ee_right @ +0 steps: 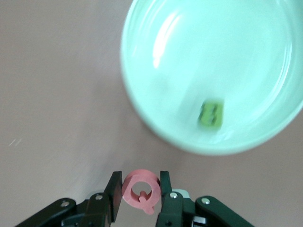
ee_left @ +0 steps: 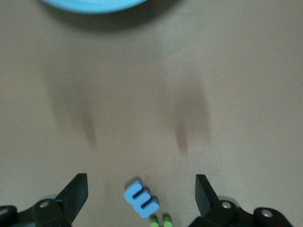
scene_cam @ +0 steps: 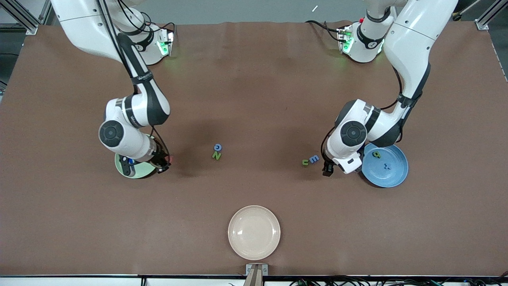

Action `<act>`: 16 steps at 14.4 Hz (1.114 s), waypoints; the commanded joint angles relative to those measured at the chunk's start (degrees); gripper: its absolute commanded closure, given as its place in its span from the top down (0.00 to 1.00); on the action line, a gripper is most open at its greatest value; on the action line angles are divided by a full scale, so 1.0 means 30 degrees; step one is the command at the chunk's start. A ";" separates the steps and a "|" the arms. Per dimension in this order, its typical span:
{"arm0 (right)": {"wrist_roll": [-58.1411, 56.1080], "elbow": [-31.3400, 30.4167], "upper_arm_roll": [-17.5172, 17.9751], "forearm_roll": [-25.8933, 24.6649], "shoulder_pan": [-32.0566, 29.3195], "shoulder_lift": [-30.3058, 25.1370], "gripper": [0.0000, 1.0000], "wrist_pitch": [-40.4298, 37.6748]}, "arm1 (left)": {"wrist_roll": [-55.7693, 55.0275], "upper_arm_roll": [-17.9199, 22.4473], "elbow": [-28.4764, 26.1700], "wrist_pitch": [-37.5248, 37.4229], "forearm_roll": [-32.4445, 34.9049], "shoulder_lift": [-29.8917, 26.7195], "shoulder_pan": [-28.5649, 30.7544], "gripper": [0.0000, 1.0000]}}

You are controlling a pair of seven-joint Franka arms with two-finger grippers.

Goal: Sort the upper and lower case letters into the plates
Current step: 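Place the Q with the right gripper while the left gripper grasps the m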

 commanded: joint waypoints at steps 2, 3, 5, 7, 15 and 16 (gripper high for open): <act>-0.2233 -0.2505 0.0352 -0.0415 -0.1619 -0.1622 0.00 0.0939 | -0.4527 0.0054 0.1584 -0.0043 0.0216 0.1201 -0.0771 1.00; -0.2496 -0.2797 0.0294 -0.0734 -0.1854 -0.1711 0.00 0.0968 | -0.5262 0.0054 0.1849 -0.0043 0.0217 0.1407 -0.0771 1.00; -0.2704 -0.3354 0.0235 -0.1409 -0.2293 -0.2003 0.00 0.0997 | -0.6202 0.0054 0.1910 0.0248 0.0043 0.1525 -0.0800 1.00; -0.2704 -0.3793 0.0235 -0.2024 -0.2616 -0.2005 0.00 0.1055 | -0.7170 0.0054 0.1939 0.0367 0.0071 0.1789 -0.0800 1.00; -0.2675 -0.4996 0.0235 -0.2437 -0.3174 -0.1771 0.01 0.1554 | -0.7730 0.0112 0.1822 0.0631 0.0247 0.1965 -0.1032 0.92; -0.2646 -0.5026 0.0264 -0.2437 -0.3174 -0.1770 0.01 0.1554 | -0.7730 0.0141 0.1851 0.0631 0.0247 0.1994 -0.1150 0.92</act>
